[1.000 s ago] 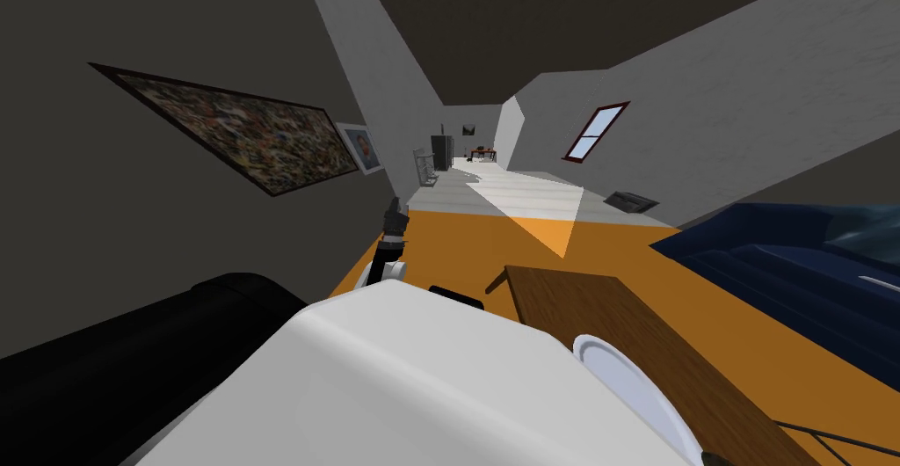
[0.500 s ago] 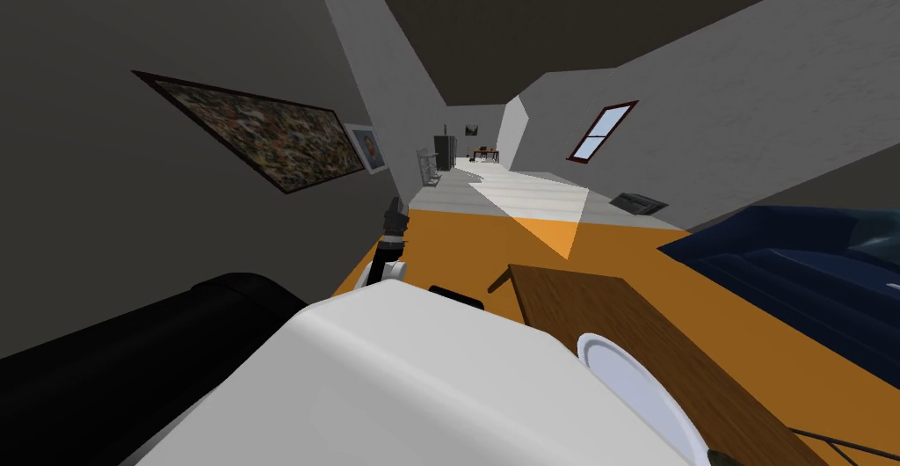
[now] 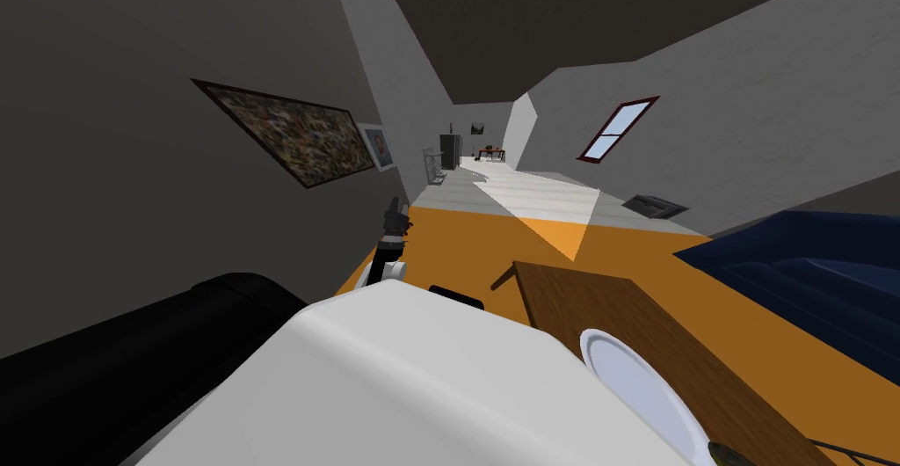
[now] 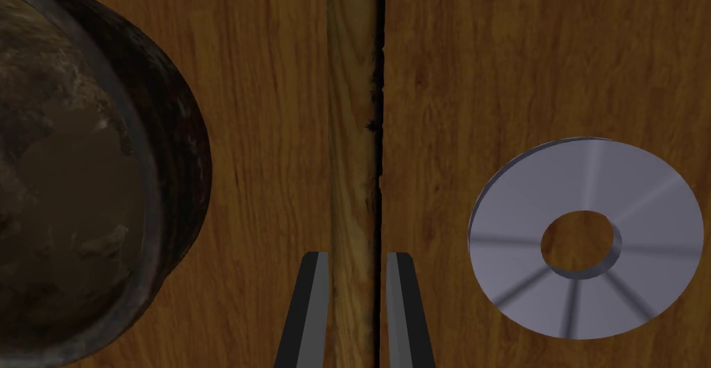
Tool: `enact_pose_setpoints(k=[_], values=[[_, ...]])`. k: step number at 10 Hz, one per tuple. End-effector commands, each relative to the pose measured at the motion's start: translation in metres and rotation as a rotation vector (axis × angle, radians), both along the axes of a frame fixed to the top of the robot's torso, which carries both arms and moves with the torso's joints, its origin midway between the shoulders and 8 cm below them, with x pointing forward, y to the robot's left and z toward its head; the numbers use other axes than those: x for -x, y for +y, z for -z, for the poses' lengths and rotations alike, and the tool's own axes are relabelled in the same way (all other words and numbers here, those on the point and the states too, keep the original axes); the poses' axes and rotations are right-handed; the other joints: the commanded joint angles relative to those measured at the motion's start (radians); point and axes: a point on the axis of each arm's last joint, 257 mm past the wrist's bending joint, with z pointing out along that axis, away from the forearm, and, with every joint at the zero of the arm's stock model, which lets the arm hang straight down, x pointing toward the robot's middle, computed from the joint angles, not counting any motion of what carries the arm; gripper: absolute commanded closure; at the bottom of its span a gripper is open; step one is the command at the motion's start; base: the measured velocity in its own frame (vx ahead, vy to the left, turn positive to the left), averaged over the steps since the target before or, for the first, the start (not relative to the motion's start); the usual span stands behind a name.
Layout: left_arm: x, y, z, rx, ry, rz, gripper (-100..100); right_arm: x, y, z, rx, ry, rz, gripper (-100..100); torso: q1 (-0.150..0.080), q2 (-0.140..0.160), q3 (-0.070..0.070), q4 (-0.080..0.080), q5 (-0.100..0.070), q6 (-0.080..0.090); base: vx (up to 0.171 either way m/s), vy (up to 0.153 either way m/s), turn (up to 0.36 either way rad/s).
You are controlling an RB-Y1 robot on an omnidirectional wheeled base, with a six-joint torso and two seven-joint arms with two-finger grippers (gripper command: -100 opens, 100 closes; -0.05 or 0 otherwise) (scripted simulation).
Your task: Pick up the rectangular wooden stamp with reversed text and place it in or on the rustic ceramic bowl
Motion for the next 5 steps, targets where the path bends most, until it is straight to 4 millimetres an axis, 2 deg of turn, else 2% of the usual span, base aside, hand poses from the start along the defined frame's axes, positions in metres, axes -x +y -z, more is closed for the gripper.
enact_pose_setpoints(k=[1, 3, 5], values=[[0.000, 0.000, 0.000, 0.000, 0.000, 0.000, 0, -0.006, -0.008, -0.010, -0.001, -0.003, 0.013, 100, 0.000, 0.000, 0.000, 0.000, 0.000, 0.000, -0.100, 0.007, 0.054], [0.000, 0.000, 0.000, 0.000, 0.000, 0.000, 0, -0.017, -0.016, -0.022, -0.011, -0.009, 0.029, 100, -0.003, 0.000, 0.000, 0.000, 0.000, -0.002, -0.133, -0.026, 0.113], [0.000, 0.000, 0.000, 0.000, 0.000, 0.000, 0, -0.021, -0.017, -0.026, -0.017, -0.011, 0.033, 100, -0.006, -0.002, -0.001, 0.000, -0.001, -0.001, -0.067, -0.054, 0.042]])
